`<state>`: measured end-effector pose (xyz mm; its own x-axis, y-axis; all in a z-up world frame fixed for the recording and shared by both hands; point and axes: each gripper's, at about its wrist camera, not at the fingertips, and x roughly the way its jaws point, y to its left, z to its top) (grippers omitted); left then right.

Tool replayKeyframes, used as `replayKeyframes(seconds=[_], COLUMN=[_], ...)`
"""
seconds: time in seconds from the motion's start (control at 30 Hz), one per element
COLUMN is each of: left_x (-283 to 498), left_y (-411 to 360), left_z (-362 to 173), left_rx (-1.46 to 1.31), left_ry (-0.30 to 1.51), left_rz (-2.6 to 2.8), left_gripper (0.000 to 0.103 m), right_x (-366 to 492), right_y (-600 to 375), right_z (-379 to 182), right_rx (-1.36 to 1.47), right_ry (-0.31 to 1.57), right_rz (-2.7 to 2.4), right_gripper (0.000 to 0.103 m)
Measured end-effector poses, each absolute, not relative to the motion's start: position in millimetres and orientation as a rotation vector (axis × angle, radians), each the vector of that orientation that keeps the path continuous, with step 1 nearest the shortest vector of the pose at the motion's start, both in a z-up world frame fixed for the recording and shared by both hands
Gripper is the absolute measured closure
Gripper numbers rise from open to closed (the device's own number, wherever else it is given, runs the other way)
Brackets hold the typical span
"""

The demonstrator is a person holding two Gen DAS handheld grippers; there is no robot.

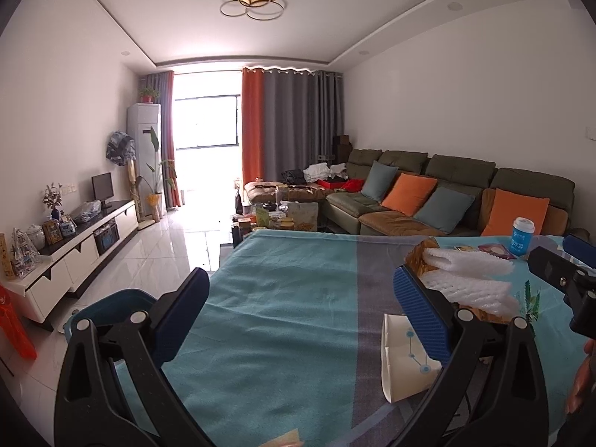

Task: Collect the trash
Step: 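Grasp the white foam net with the right tool while the left tool grasps the white paper cup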

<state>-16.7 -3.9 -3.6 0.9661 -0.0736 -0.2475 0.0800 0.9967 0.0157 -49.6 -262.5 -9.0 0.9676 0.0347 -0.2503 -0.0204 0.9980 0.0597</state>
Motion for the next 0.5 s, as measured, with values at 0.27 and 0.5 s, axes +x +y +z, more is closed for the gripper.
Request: replayKeyframes(seconds=[0.27,0.5], left_x=[-2.9,18.4], left_y=[-18.7,-31.1], left_z=[-19.5,-43.1], left_rx=[0.059,0.029], left_ry=[0.366,0.509], left_rz=[-0.282,-0.432], left_gripper=[0.006,0.011], right_x=[-12.3,12.4], right_y=[-289.9,-304.8], right_z=[-15.9,-27.2], right_rx=[0.161,0.271], right_ry=[0.389,0.492], right_rz=[0.076,0.163], right_gripper=[0.007,0.018])
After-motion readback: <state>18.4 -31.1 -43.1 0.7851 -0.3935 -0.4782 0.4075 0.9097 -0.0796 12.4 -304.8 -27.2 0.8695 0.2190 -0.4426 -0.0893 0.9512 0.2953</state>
